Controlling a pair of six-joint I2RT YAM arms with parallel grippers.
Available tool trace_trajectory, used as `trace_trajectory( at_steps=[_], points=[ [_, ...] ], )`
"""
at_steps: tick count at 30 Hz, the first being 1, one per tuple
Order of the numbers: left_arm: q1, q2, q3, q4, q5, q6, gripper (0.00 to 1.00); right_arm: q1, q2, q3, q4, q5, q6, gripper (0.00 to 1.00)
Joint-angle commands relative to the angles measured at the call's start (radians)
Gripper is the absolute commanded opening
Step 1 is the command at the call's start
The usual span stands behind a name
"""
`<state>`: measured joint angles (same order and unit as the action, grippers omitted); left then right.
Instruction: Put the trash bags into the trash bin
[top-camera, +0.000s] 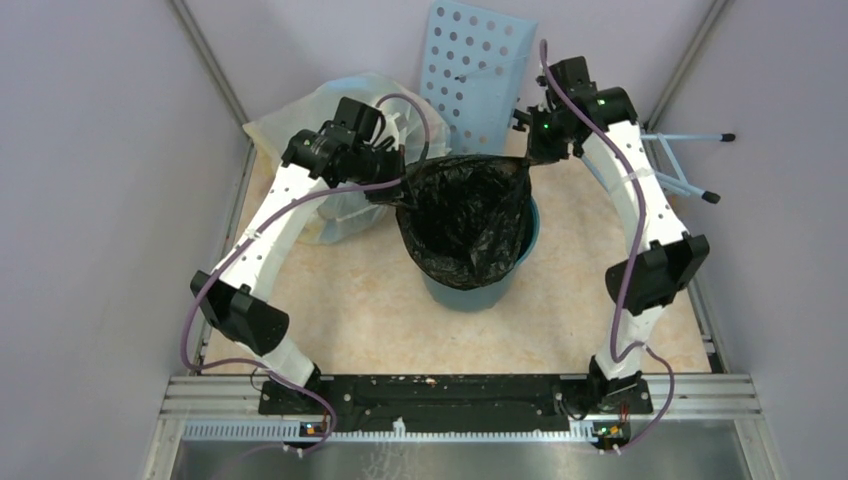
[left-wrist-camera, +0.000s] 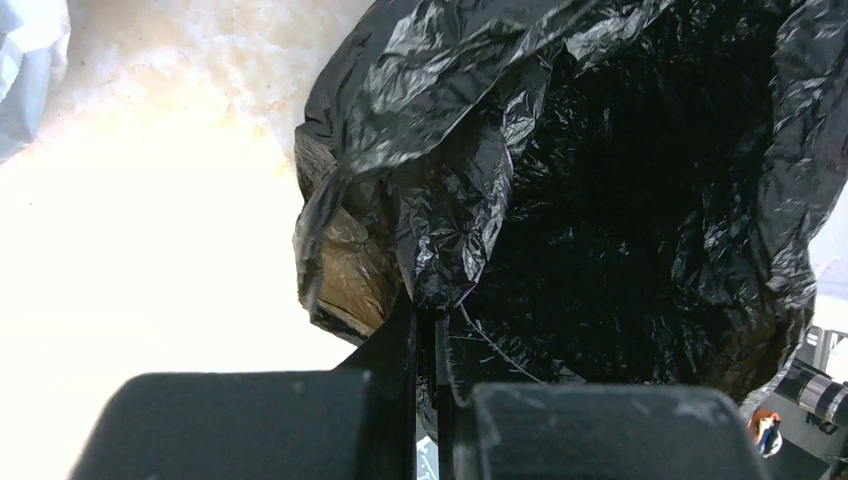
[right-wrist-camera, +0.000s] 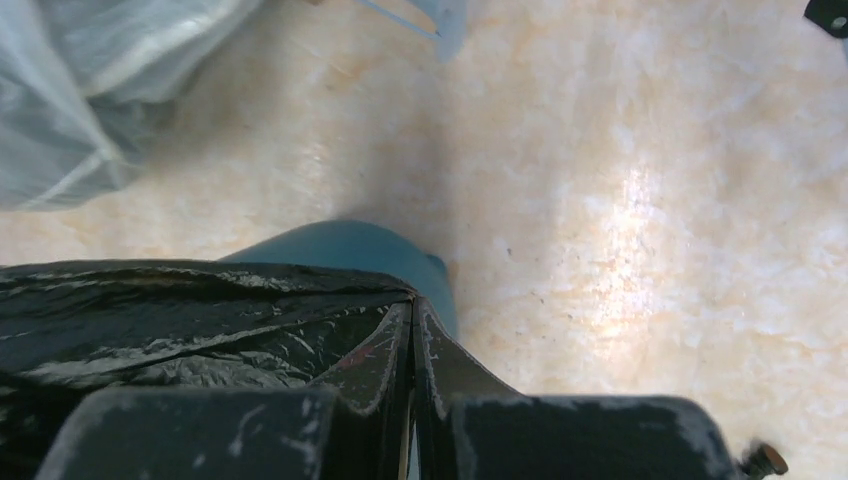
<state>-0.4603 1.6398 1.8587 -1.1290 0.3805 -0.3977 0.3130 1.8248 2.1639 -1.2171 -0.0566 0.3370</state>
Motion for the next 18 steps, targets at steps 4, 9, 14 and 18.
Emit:
trace_trajectory(
  at_steps=[4, 9, 14, 18],
  points=[
    [-0.011, -0.041, -0.032, 0.017, -0.05, -0.028, 0.02, 0.002, 0.058, 0.015, -0.095, 0.102, -0.042, 0.0],
    [-0.014, -0.048, -0.039, 0.017, -0.062, -0.056, 0.02, 0.0, 0.047, 0.004, -0.171, 0.223, -0.068, 0.0],
    [-0.014, -0.056, -0.044, 0.007, -0.116, -0.1, 0.0, 0.0, -0.03, -0.035, -0.184, 0.224, -0.057, 0.02],
    [-0.014, -0.065, -0.062, 0.014, -0.122, -0.167, 0.0, 0.001, -0.075, -0.023, -0.201, 0.245, -0.042, 0.22]
  ],
)
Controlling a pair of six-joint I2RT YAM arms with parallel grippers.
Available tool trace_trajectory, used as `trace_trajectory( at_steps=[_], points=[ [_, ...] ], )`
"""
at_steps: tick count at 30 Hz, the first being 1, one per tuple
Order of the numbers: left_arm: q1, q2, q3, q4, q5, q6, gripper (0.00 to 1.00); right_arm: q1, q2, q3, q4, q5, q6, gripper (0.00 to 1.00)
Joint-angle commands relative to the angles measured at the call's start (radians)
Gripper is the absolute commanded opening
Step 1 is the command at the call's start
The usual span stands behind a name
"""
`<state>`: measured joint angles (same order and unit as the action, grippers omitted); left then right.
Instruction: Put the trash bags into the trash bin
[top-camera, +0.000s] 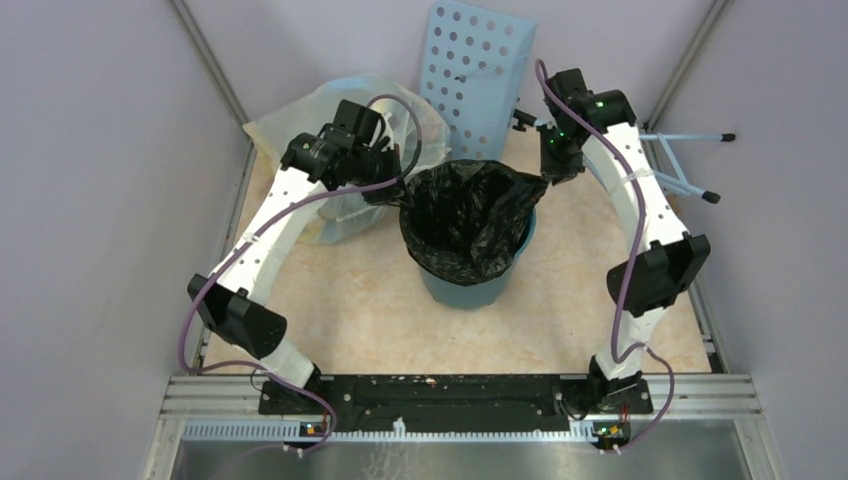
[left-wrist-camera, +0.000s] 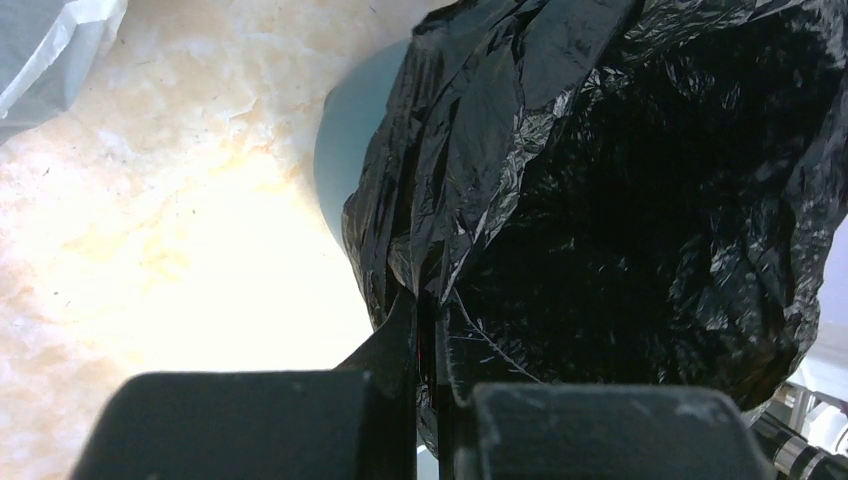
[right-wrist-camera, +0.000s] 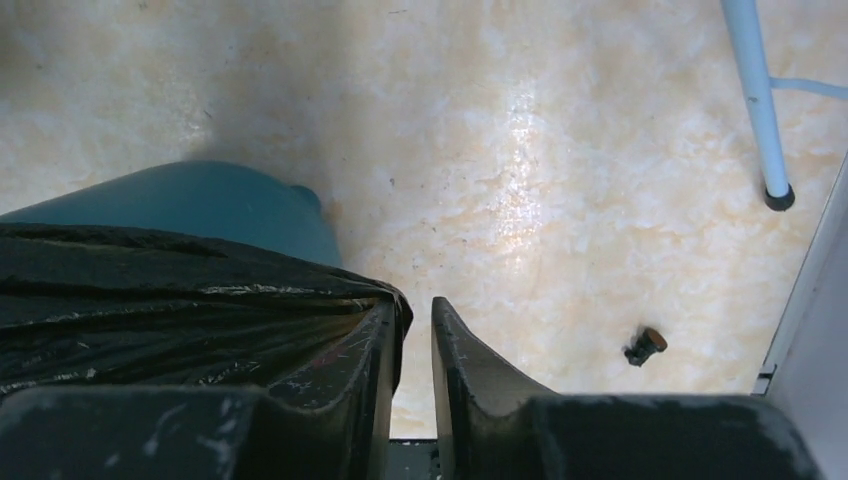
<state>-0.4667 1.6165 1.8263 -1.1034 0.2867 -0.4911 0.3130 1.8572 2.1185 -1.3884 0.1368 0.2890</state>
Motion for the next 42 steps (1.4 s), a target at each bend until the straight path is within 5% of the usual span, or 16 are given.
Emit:
trace_trajectory(
  at_steps=[1, 6, 14, 21, 27, 35, 42],
  points=[
    [-0.008, -0.055, -0.045, 0.005, -0.029, -0.093, 0.0, 0.0, -0.119, 0.044, -0.039, 0.055, 0.017, 0.26],
    [-0.013, -0.119, -0.119, 0.073, -0.048, -0.147, 0.0, 0.038, -0.221, 0.036, -0.029, 0.026, 0.064, 0.42],
    [-0.016, -0.156, -0.161, 0.074, -0.077, -0.207, 0.0, 0.074, -0.426, -0.129, 0.066, -0.176, 0.191, 0.43],
    [-0.021, -0.18, -0.198, 0.113, -0.076, -0.243, 0.0, 0.11, -0.452, -0.243, 0.123, -0.313, 0.268, 0.45],
    [-0.022, -0.182, -0.212, 0.129, -0.073, -0.259, 0.0, 0.138, -0.472, -0.354, 0.21, -0.324, 0.325, 0.34],
    [-0.025, -0.202, -0.249, 0.165, -0.066, -0.287, 0.0, 0.143, -0.5, -0.502, 0.337, -0.326, 0.418, 0.35],
    [-0.026, -0.208, -0.26, 0.169, -0.069, -0.295, 0.0, 0.182, -0.42, -0.377, 0.208, -0.148, 0.387, 0.4]
  ],
)
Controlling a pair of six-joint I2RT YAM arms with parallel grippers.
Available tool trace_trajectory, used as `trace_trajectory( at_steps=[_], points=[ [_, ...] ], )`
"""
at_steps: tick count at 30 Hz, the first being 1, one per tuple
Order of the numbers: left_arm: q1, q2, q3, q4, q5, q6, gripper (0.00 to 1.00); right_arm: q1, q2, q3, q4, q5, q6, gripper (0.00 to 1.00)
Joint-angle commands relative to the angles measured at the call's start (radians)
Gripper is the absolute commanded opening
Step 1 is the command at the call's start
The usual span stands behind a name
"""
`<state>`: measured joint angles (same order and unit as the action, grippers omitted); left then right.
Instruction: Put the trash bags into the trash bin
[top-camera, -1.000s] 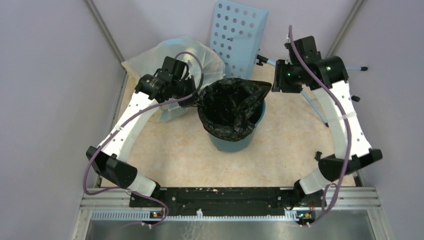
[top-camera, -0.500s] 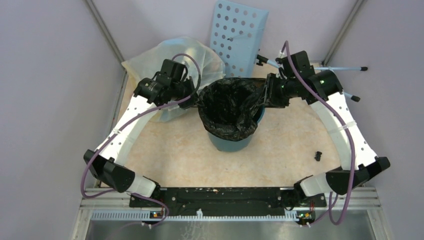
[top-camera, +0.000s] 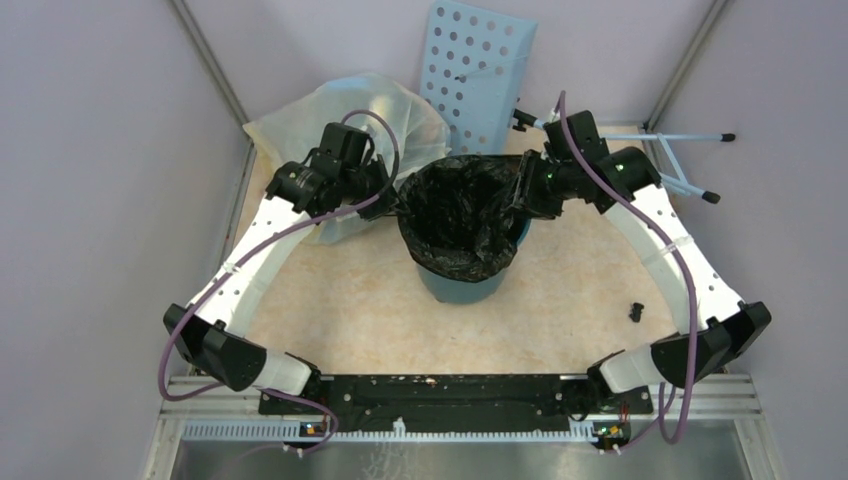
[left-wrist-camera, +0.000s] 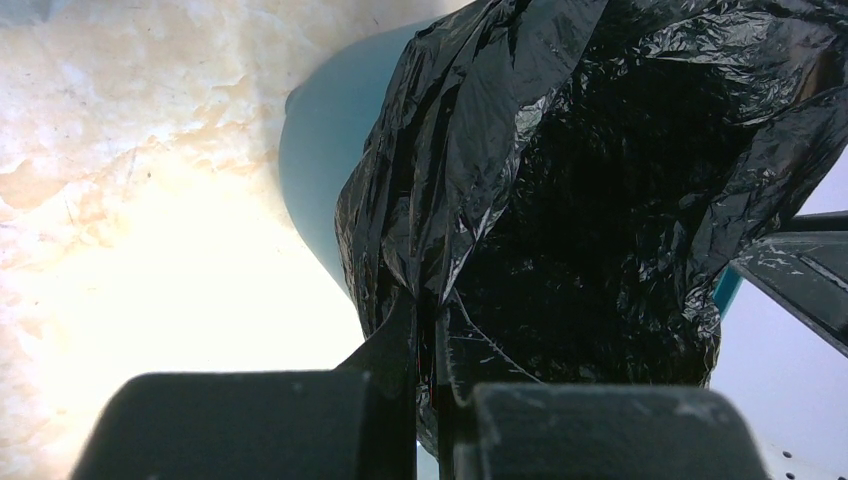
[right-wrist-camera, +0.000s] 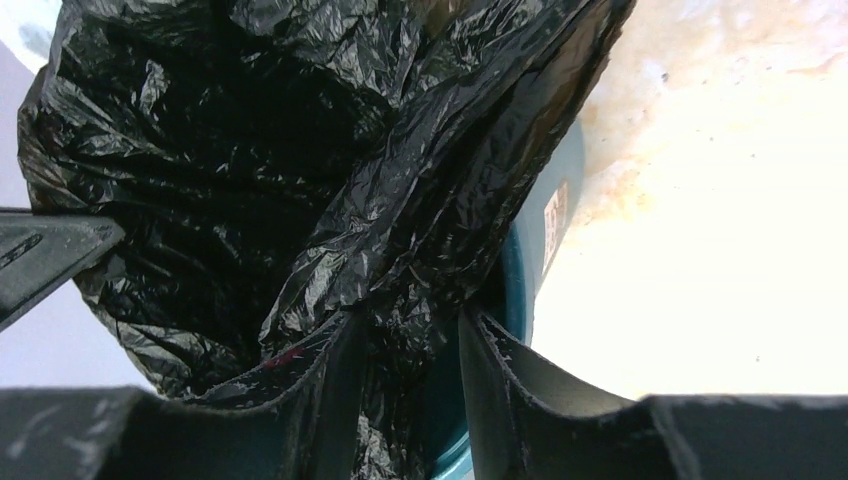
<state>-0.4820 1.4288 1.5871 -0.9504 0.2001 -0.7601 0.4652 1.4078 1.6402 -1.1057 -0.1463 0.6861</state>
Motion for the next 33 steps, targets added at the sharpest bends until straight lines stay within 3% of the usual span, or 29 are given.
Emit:
trace_trajectory(
  at_steps=[1, 6, 12, 18, 27, 33],
  points=[
    [-0.01, -0.023, -0.022, 0.016, 0.016, -0.028, 0.0, 0.04, 0.042, 0.126, -0.096, 0.169, -0.014, 0.41],
    [-0.01, -0.041, -0.025, 0.023, -0.017, -0.039, 0.0, 0.087, 0.069, 0.168, -0.126, 0.248, -0.037, 0.42],
    [-0.01, -0.058, -0.049, 0.037, -0.022, -0.045, 0.0, 0.102, 0.037, 0.074, -0.036, 0.268, -0.02, 0.36],
    [-0.009, -0.06, -0.045, 0.03, -0.037, -0.041, 0.0, 0.1, -0.006, 0.068, 0.023, 0.273, 0.016, 0.0],
    [-0.01, -0.063, -0.019, -0.013, -0.098, -0.027, 0.0, -0.078, -0.03, 0.161, -0.137, 0.13, -0.037, 0.0],
    [-0.009, -0.075, -0.024, -0.016, -0.127, -0.019, 0.0, -0.133, -0.033, 0.088, -0.206, 0.029, -0.114, 0.0]
  ],
)
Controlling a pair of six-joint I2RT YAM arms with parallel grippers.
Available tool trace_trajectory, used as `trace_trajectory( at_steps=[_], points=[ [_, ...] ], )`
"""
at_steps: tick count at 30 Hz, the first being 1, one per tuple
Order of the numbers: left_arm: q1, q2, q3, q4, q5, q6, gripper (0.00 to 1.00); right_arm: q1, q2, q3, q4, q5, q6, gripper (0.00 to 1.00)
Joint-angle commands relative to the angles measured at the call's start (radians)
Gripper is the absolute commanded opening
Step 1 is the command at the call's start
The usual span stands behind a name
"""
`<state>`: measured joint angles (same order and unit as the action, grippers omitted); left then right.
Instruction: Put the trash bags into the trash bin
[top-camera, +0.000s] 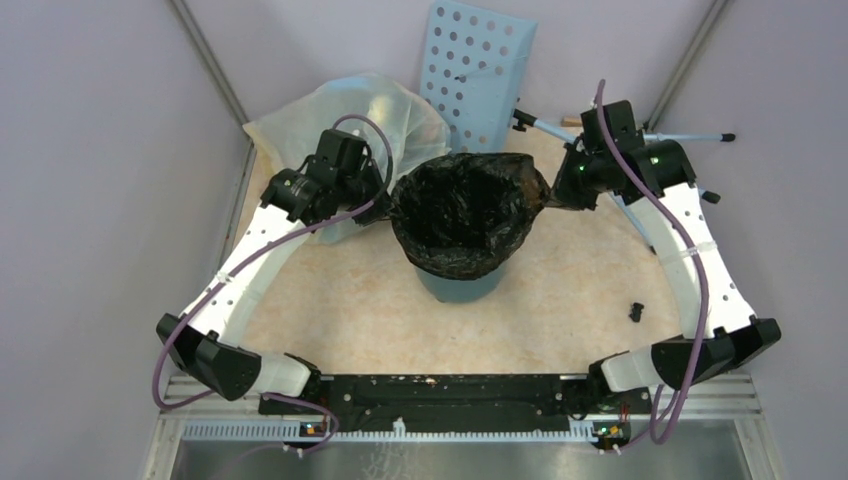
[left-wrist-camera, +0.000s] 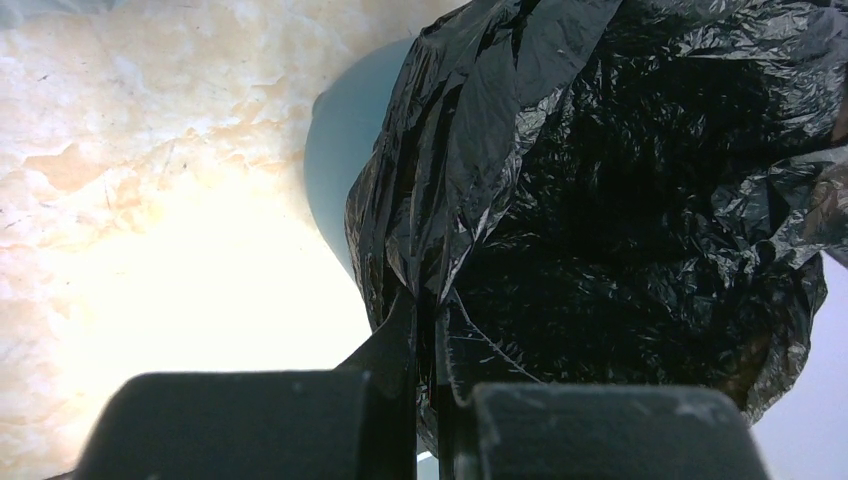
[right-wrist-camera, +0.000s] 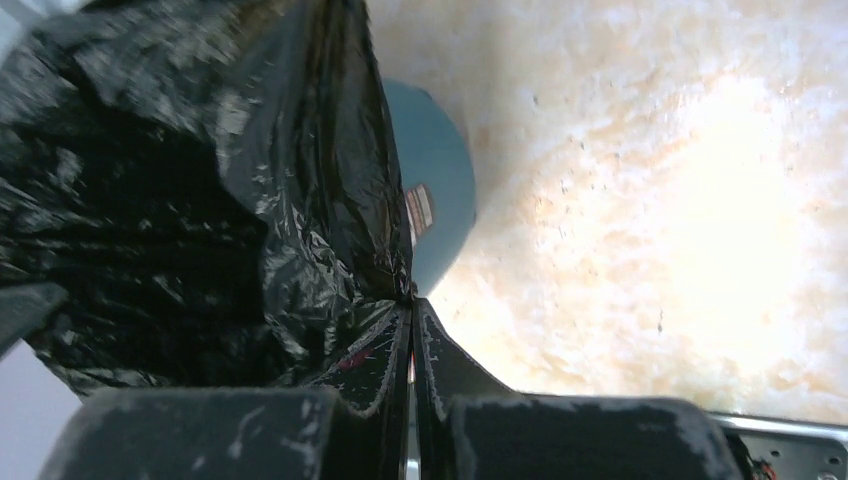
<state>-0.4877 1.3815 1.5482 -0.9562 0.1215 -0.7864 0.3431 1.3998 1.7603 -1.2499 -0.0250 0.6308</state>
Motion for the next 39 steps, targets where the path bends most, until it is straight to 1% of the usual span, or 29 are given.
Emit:
trace_trajectory(
  at_steps=[1, 5, 11, 15, 19, 20, 22, 23, 25, 26, 29, 32, 33, 35, 36, 39],
  points=[
    [-0.004, -0.029, 0.012, -0.009, -0.048, 0.007, 0.0, -0.017, -0.034, -0.062, -0.056, -0.1, -0.063, 0.0],
    [-0.004, -0.035, 0.003, 0.005, -0.039, 0.006, 0.0, -0.026, -0.067, -0.192, 0.001, -0.109, -0.078, 0.0],
    [-0.005, -0.043, -0.036, 0.055, 0.02, -0.019, 0.0, -0.027, -0.095, -0.439, 0.234, -0.14, -0.053, 0.0],
    [-0.004, -0.033, -0.045, 0.083, 0.061, -0.035, 0.0, -0.027, -0.084, -0.492, 0.332, -0.125, -0.049, 0.0],
    [-0.004, -0.034, -0.044, 0.098, 0.063, -0.038, 0.0, -0.029, -0.066, -0.492, 0.357, -0.123, -0.069, 0.0],
    [-0.004, -0.037, -0.046, 0.103, 0.064, -0.036, 0.01, -0.03, -0.065, -0.488, 0.352, -0.114, -0.076, 0.0],
    [-0.004, -0.042, -0.048, 0.121, 0.075, -0.024, 0.12, -0.036, -0.069, -0.484, 0.344, -0.092, -0.093, 0.0],
    [-0.003, -0.045, -0.047, 0.133, 0.085, -0.012, 0.19, -0.041, -0.071, -0.482, 0.341, -0.083, -0.102, 0.04],
    [-0.004, -0.044, -0.021, 0.128, 0.094, 0.0, 0.32, -0.043, -0.084, -0.471, 0.324, -0.044, -0.115, 0.28],
    [-0.005, -0.043, -0.002, 0.115, 0.09, 0.002, 0.36, -0.043, -0.097, -0.461, 0.316, -0.028, -0.118, 0.36],
    [-0.003, -0.052, 0.052, 0.065, 0.04, 0.009, 0.45, -0.043, -0.153, -0.405, 0.29, 0.019, -0.138, 0.51],
    [-0.002, -0.078, 0.081, 0.016, -0.036, 0.016, 0.56, -0.044, -0.199, -0.32, 0.25, 0.069, -0.166, 0.55],
    [-0.002, -0.092, 0.081, 0.011, -0.062, 0.019, 0.62, -0.043, -0.206, -0.29, 0.237, 0.074, -0.18, 0.56],
    [-0.002, -0.122, 0.075, 0.001, -0.109, 0.015, 0.78, -0.041, -0.209, -0.214, 0.212, 0.056, -0.211, 0.58],
    [-0.002, -0.142, 0.065, 0.002, -0.148, 0.015, 0.82, -0.039, -0.206, -0.174, 0.199, 0.052, -0.225, 0.6],
    [-0.003, -0.183, 0.036, 0.022, -0.193, 0.019, 0.83, -0.02, -0.178, -0.036, 0.148, 0.064, -0.262, 0.61]
  ],
)
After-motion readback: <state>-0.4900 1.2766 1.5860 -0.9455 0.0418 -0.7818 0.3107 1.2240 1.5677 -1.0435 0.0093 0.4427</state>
